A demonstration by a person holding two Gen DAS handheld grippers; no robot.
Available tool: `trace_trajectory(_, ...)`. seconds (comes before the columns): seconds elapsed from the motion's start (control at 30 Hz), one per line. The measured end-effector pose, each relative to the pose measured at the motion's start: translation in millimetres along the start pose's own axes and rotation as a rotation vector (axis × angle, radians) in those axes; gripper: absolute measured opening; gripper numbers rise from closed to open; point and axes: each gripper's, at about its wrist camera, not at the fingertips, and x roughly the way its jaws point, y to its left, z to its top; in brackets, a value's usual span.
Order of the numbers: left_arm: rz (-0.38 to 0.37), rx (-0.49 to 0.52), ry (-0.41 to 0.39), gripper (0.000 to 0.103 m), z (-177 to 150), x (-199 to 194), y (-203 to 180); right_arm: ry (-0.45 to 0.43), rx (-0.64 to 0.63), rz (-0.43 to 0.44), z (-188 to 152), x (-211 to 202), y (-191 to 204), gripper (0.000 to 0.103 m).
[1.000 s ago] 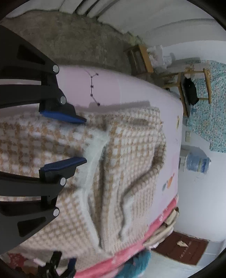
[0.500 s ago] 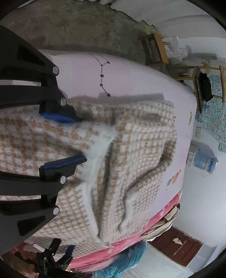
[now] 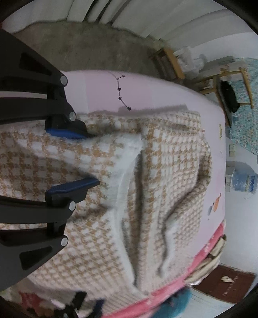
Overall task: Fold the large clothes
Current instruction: 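Move the left gripper to the white trim edge and grasp it, then grasp the white trim corner with the right gripper while the left gripper holds its edge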
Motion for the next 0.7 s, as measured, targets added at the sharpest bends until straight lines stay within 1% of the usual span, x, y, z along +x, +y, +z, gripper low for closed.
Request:
trace_trajectory(0.07, 0.04, 0.019, -0.004, 0.036, 0, 0, -6, -0.008, 0.034, 0.027, 2, -7, -9, 0.095)
trace_trajectory(0.1, 0.056, 0.028, -0.007, 0.036, -1, -1, -8, -0.024, 0.048, 0.032, 4, -14, -17, 0.095)
trace_trajectory(0.13, 0.066, 0.033, -0.009, 0.036, -1, -1, -10, -0.059, 0.065, 0.033, 6, -25, -26, 0.094)
trace_trajectory(0.2, 0.086, 0.04, -0.012, 0.036, -2, -1, -12, -0.109, 0.097, 0.054, 10, -43, -44, 0.089)
trace_trajectory(0.27, 0.101, 0.049, -0.012, 0.036, -1, -1, -13, -0.147, 0.125, 0.068, 16, -56, -62, 0.087)
trace_trajectory(0.37, 0.118, 0.055, -0.014, 0.036, -1, -2, -16, -0.184, 0.165, 0.049, 31, -66, -92, 0.077)
trace_trajectory(0.43, 0.127, 0.059, -0.017, 0.036, -2, -3, -17, -0.194, 0.187, 0.065, 41, -64, -108, 0.073)
trace_trajectory(0.5, 0.137, 0.064, -0.02, 0.036, -2, -3, -20, -0.188, 0.204, 0.068, 49, -57, -116, 0.066)
trace_trajectory(0.57, 0.146, 0.069, -0.023, 0.036, -3, -3, -22, -0.18, 0.212, 0.073, 60, -47, -122, 0.064)
trace_trajectory(0.63, 0.154, 0.076, -0.025, 0.036, -3, -3, -23, -0.158, 0.232, 0.096, 69, -36, -126, 0.059)
trace_trajectory(0.7, 0.157, 0.078, -0.027, 0.036, -3, -3, -24, -0.132, 0.248, 0.119, 71, -25, -129, 0.052)
